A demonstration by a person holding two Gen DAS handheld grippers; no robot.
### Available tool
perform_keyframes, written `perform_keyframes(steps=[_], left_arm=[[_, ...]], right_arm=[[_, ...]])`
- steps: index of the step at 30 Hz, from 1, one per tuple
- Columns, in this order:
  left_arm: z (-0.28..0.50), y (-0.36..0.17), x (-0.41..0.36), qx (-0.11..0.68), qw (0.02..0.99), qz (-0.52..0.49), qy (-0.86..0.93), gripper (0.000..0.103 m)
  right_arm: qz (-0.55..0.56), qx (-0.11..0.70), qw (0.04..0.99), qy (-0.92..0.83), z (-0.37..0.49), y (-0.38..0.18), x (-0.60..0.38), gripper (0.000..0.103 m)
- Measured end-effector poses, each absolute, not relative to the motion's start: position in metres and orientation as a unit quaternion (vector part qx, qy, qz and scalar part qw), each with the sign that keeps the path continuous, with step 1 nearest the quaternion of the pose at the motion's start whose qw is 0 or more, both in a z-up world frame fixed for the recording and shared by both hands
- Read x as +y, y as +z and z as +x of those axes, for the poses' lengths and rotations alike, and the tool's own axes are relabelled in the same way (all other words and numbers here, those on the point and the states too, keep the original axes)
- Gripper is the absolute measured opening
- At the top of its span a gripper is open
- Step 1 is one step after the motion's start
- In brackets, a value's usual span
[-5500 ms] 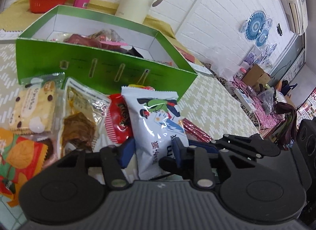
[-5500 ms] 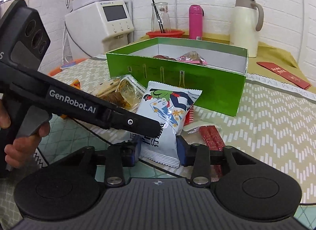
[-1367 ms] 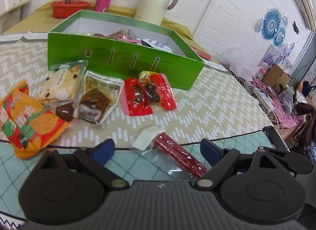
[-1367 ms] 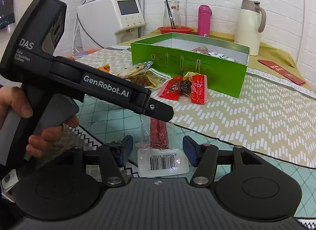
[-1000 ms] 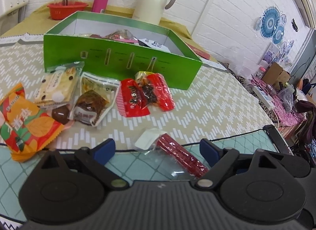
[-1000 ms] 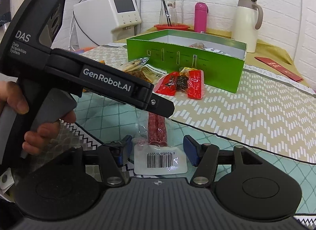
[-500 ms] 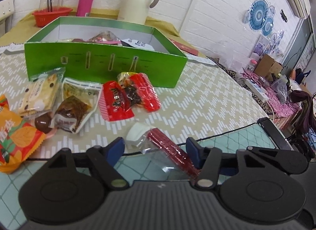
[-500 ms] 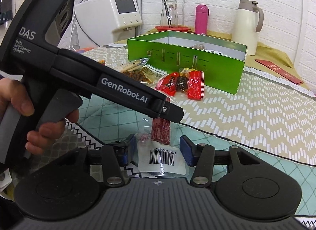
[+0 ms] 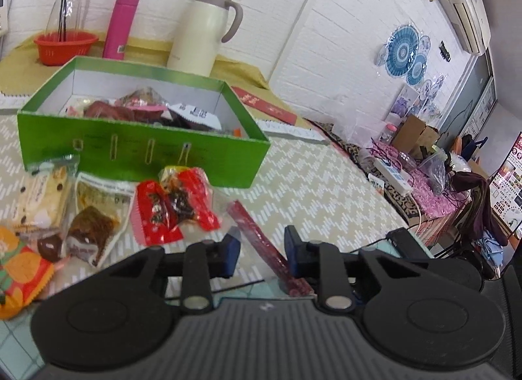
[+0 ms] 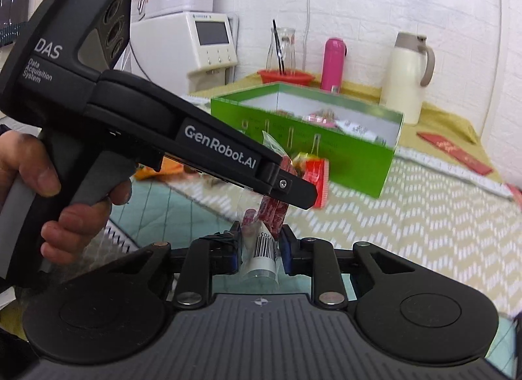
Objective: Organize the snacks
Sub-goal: 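Lower the sausage pack into the green box and open both grippers, then withdraw both tools from the box toward the remaining snacks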
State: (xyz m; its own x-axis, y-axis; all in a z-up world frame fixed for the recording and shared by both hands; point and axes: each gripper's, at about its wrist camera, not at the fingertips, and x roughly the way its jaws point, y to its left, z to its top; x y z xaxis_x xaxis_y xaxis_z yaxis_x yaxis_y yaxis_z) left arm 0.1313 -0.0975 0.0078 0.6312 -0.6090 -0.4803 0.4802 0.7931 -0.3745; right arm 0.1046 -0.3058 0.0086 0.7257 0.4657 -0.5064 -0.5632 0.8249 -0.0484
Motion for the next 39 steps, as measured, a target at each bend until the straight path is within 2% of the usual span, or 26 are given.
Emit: perform_keyframes(steps=[13,27,28,29,30,31,33,34,36,38,39], left_arm=[[0.206,0.068,-0.095,0.223,0.921,-0.114,-0.298,0.025],[0.3,0.04,-0.084,0.28,0.906,-0.164,-0.273,0.025],[0.304,0.038,-0.083,0.287,0.906,-0.163,-0.264,0.029],[0.306,0.036,-0.082,0.295,0.907,-0.16,-0.254,0.038],[0.307,0.033,-0.08,0.299,0.909,-0.158,-0.245,0.062],[0.306,0.032,-0.078,0.296,0.912,-0.157,-0.236,0.069],[0.301,0.031,-0.074,0.284,0.922,-0.147,-0.217,0.072],[0.299,0.032,-0.072,0.279,0.927,-0.14,-0.21,0.075],[0.297,0.033,-0.071,0.273,0.935,-0.123,-0.19,0.079],[0.296,0.033,-0.07,0.276,0.939,-0.112,-0.173,0.092],[0.295,0.033,-0.07,0.277,0.941,-0.111,-0.161,0.103]], right_arm=[[-0.113,0.145,0.951,0.247,0.177,0.052,-0.299,0.042],[-0.126,0.152,0.951,0.237,0.255,0.029,-0.283,0.042],[-0.128,0.155,0.951,0.233,0.258,0.025,-0.281,0.045],[-0.131,0.16,0.952,0.227,0.265,0.022,-0.279,0.058],[-0.132,0.167,0.951,0.225,0.268,0.019,-0.278,0.071],[-0.129,0.174,0.95,0.224,0.272,0.017,-0.277,0.08],[-0.113,0.177,0.952,0.223,0.272,0.016,-0.28,0.093],[-0.107,0.178,0.952,0.224,0.27,0.016,-0.282,0.103],[-0.096,0.172,0.955,0.22,0.267,0.017,-0.286,0.103],[-0.086,0.174,0.956,0.219,0.266,0.019,-0.29,0.103],[-0.081,0.175,0.957,0.218,0.264,0.02,-0.291,0.103]])
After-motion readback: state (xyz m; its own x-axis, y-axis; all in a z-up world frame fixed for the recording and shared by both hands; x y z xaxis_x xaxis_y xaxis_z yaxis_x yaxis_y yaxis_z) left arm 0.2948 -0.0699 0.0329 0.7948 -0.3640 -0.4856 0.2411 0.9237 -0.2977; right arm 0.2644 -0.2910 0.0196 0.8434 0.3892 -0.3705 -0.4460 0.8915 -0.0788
